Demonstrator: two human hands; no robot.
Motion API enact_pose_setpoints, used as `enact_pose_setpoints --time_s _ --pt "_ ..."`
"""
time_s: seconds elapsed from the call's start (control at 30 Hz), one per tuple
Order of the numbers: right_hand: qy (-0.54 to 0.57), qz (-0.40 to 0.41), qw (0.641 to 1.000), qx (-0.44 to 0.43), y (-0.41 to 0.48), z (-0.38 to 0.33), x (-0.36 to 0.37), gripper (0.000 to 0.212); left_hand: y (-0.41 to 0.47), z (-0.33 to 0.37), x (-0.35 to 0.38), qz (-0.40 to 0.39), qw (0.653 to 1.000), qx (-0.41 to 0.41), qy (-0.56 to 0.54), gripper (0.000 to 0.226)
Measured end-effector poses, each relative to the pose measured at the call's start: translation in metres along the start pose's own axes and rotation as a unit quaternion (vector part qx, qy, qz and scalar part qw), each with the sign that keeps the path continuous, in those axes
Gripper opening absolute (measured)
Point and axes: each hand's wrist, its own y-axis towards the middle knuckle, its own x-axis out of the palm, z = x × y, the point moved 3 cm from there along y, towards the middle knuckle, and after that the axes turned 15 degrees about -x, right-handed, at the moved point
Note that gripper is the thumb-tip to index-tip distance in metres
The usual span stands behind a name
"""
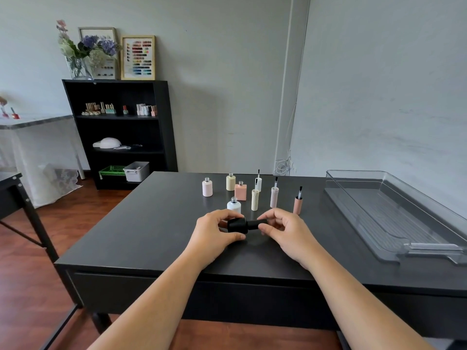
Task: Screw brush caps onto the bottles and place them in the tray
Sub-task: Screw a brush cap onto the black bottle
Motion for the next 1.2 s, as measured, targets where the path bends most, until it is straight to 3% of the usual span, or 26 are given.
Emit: enact_pose_setpoints --time_s 0.37,0.73,0.83,0.97,1.1,1.2 --pt "-0.044 -0.004 0.999 -0.010 0.000 -0.001 0.001 0.009 -0.002 0.003 0.001 -0.007 1.000 0.007 0.008 0.034" --pt "0.052 0.082 0.995 -0.006 0.003 -0.007 -0.014 0.007 -0.004 0.011 0.004 0.016 0.999 0.046 0.000 0.043" --pt "0.024 0.136 0.990 -0.019 0.012 -0.010 -0.038 0.011 0.002 0.011 -0.002 0.069 0.996 0.045 -0.031 0.053" --pt "-0.047 0.212 0.976 -0.029 0.021 -0.007 -0.077 0.014 0.021 0.008 -0.006 0.132 0.991 0.015 -0.019 0.050" --pt "-0.158 0.296 0.942 0.000 0.024 0.008 -0.105 0.015 0.047 0.003 0.006 0.070 0.995 -0.065 0.026 0.065" --pt "-0.186 0.295 0.936 0.040 0.025 0.026 -0.108 0.018 0.059 0.001 0.013 0.044 0.995 -0.093 0.021 0.069"
